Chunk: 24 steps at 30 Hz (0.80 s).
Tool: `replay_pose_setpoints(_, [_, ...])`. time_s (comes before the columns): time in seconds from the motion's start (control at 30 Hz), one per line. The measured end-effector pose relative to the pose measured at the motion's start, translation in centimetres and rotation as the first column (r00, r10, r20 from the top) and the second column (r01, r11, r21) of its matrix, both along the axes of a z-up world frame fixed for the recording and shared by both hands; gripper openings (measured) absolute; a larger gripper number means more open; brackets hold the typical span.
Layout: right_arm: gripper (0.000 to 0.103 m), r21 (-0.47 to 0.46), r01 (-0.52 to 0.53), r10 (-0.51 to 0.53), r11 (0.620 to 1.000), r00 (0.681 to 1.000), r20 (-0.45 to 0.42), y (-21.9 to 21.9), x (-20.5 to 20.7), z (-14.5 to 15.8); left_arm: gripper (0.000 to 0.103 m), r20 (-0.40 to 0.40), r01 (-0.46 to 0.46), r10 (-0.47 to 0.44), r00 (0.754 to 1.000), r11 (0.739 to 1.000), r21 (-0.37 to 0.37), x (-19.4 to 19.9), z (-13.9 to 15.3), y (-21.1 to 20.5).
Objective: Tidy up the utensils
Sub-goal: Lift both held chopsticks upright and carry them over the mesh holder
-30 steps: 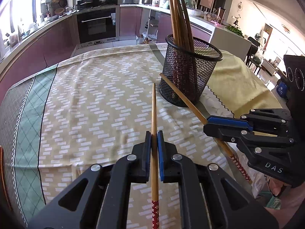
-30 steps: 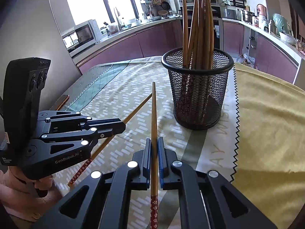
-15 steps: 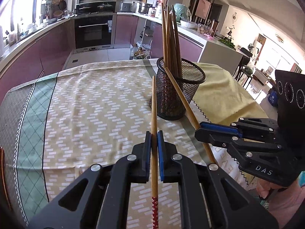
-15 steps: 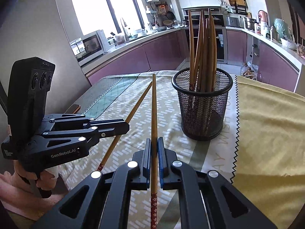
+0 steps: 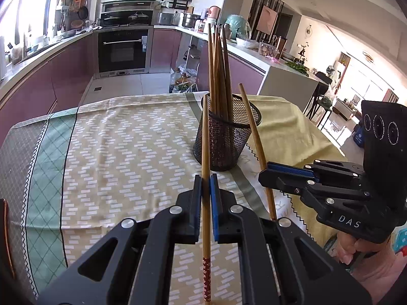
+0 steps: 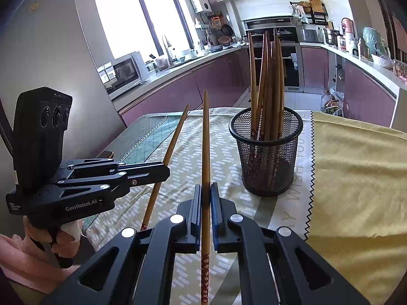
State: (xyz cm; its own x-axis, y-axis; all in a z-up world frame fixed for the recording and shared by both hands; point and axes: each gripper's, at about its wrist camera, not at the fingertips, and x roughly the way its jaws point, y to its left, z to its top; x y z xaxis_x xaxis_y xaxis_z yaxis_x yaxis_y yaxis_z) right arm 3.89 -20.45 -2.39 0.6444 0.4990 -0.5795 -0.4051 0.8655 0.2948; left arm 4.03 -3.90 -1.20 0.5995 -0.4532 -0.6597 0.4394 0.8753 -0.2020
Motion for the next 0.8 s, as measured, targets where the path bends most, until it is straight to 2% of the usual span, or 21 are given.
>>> replay_pose_setpoints(0.8, [0.006, 0.045, 0.022, -0.024, 0.999, 0.999, 0.043, -0.8, -0.2, 0.9, 0.007, 0.046, 0.022, -0.019, 0.999, 0.999, -0.049, -0.8, 2.3, -0.1])
